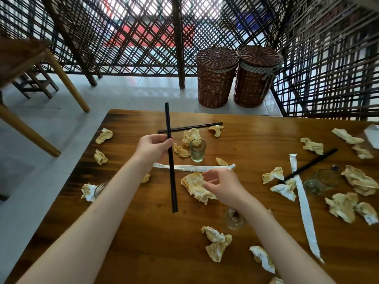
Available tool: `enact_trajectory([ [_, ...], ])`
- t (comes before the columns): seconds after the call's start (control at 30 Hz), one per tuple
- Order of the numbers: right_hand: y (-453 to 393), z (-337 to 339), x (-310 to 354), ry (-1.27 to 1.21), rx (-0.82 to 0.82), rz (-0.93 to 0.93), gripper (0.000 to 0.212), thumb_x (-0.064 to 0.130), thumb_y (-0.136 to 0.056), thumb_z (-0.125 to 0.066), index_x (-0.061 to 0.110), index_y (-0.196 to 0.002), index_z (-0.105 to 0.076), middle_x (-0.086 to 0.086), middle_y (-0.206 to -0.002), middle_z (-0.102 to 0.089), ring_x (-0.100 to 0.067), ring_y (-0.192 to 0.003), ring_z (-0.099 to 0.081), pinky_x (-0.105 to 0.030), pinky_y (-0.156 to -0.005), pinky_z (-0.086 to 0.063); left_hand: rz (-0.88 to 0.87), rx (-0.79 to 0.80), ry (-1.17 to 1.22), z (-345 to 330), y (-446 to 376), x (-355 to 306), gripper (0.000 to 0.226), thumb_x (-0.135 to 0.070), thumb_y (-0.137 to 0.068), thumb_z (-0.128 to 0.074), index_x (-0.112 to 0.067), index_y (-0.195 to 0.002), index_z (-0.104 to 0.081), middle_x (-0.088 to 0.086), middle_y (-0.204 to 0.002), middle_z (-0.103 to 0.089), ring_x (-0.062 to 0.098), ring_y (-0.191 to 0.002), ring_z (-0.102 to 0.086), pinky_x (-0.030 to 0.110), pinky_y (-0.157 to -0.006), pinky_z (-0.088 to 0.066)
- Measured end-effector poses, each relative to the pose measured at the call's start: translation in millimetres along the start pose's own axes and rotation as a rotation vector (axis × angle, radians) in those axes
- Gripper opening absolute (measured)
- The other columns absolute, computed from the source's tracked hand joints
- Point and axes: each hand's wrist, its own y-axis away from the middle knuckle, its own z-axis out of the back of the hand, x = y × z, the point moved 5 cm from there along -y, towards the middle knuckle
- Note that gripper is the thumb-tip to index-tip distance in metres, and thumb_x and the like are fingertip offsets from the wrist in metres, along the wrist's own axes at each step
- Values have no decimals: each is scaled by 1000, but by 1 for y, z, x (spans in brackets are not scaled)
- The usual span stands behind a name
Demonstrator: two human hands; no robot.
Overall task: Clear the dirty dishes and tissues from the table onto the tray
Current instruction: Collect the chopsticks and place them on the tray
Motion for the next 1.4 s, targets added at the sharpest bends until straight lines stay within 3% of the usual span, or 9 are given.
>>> enact_trajectory([
  [0.1,3,1,4,-57,68,1,33,24,-90,-61,20,-122,-57,9,-111,-61,-4,-94,-56,-11,-65,-43,55,65,90,-22,6,-6,11,-18,-85,-68,-15,-95,-65,2,-91,-71,15,-77,-66,28,-71,-53],
  [0.33,6,9,2,-129,151,-4,23,23,-92,-57,20,-115,-59,4,-107,-65,-10,-97,-62,-31,-88,-51,99,187,184,-66,16,-11,12,-15,-85,-68,-13,-96,-63,-1,-84,-72,12,-69,-68,32,-79,-55],
  [0.47,6,13,-6,-266,160,-56,9,15,-96,-51,17,-95,-60,-1,-87,-69,-12,-75,-70,-32,-78,-56,104,217,224,-81,15,-12,5,-12,-85,-68,-15,-88,-65,-2,-76,-72,10,-63,-67,23,-61,-56],
  [0.67,2,21,-19,-324,123,-116,17,15,-99,-43,14,-95,-60,-5,-82,-70,-17,-68,-70,-27,-64,-56,108,235,225,-103,5,-8,7,-13,-86,-67,-12,-94,-66,5,-91,-71,19,-82,-68,36,-84,-55],
  [0.9,-18,36,-28,-342,11,-157,20,14,-99,-41,10,-91,-59,-7,-74,-67,-18,-62,-65,-34,-64,-58,115,233,220,-126,-19,-14,14,-13,-83,-70,-11,-96,-65,3,-84,-71,13,-68,-70,23,-57,-54],
  [1.13,-44,52,-28,-371,-45,-213,20,13,-99,-39,10,-90,-57,-6,-73,-68,-18,-56,-65,-29,-57,-53,15,276,101,-134,-56,-27,6,-18,-85,-69,-21,-90,-67,2,-91,-73,13,-76,-72,32,-81,-54],
  [1.23,-57,64,-27,-373,-99,-208,20,11,-99,-40,9,-88,-56,-8,-75,-67,-17,-53,-63,-25,-49,-49,-27,266,20,-127,-81,-32,6,-17,-84,-70,-20,-89,-69,4,-92,-73,11,-71,-71,29,-74,-56],
  [1.3,-68,70,-32,-361,-150,-223,20,12,-99,-40,9,-88,-57,-7,-73,-67,-18,-56,-64,-27,-52,-50,-74,228,-86,-121,-101,-31,6,-16,-83,-71,-22,-86,-70,1,-87,-72,7,-66,-69,22,-61,-56],
  [1.4,-83,72,-42,-331,-222,-277,19,14,-98,-42,11,-89,-58,-5,-73,-68,-17,-62,-65,-24,-52,-50,-168,170,-294,-117,-130,-22,8,-17,-82,-72,-21,-89,-72,-3,-81,-70,10,-70,-67,21,-59,-52],
])
